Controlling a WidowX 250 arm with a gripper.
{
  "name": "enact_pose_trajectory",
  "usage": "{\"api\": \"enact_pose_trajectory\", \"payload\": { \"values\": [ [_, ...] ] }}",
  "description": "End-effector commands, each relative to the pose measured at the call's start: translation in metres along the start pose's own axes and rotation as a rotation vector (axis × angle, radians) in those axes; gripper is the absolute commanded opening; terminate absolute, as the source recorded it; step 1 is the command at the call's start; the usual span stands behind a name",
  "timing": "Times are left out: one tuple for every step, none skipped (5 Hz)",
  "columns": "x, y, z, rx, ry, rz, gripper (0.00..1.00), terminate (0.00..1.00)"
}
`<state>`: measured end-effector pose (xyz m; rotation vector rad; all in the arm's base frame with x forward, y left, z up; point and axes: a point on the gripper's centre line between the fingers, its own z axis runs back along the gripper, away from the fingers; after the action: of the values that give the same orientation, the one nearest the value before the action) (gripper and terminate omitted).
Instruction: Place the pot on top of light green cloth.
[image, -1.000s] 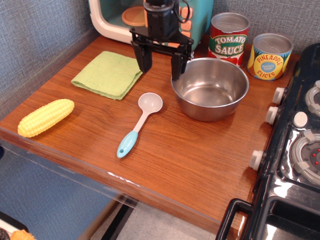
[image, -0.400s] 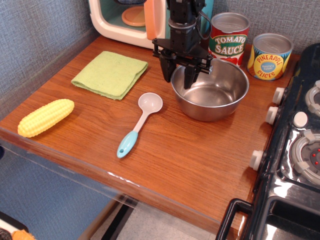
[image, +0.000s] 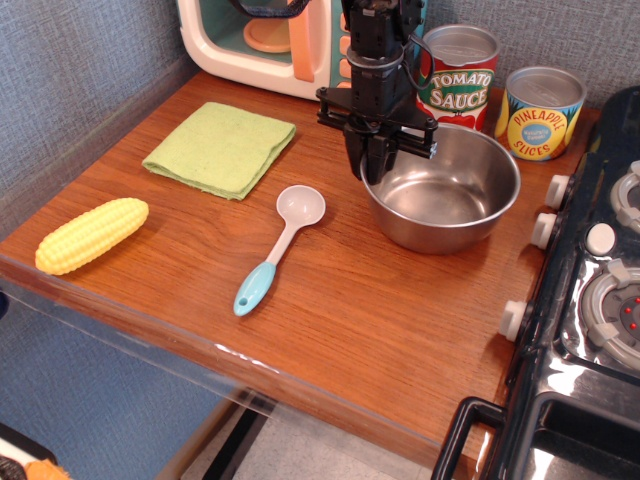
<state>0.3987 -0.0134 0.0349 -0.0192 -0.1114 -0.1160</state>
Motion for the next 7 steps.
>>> {"api": "enact_pose_trajectory", "payload": {
  "values": [
    [0.007,0.039,0.081,-0.044,-0.138,0.091,0.0,0.0],
    [-0.019,0.084,0.088,0.016,-0.1,0.217,0.0,0.0],
    [-0.046,0.129,0.08,0.067,-0.038,0.284,0.0,0.0],
    [-0.058,0.176,0.075,0.081,-0.035,0.356,0.0,0.0],
    [-0.051,0.198,0.072,0.082,-0.056,0.395,0.0,0.0],
    [-0.042,0.205,0.065,0.075,-0.061,0.412,0.0,0.0],
    [-0.04,0.193,0.052,0.035,-0.056,0.402,0.0,0.0]
  ]
}}
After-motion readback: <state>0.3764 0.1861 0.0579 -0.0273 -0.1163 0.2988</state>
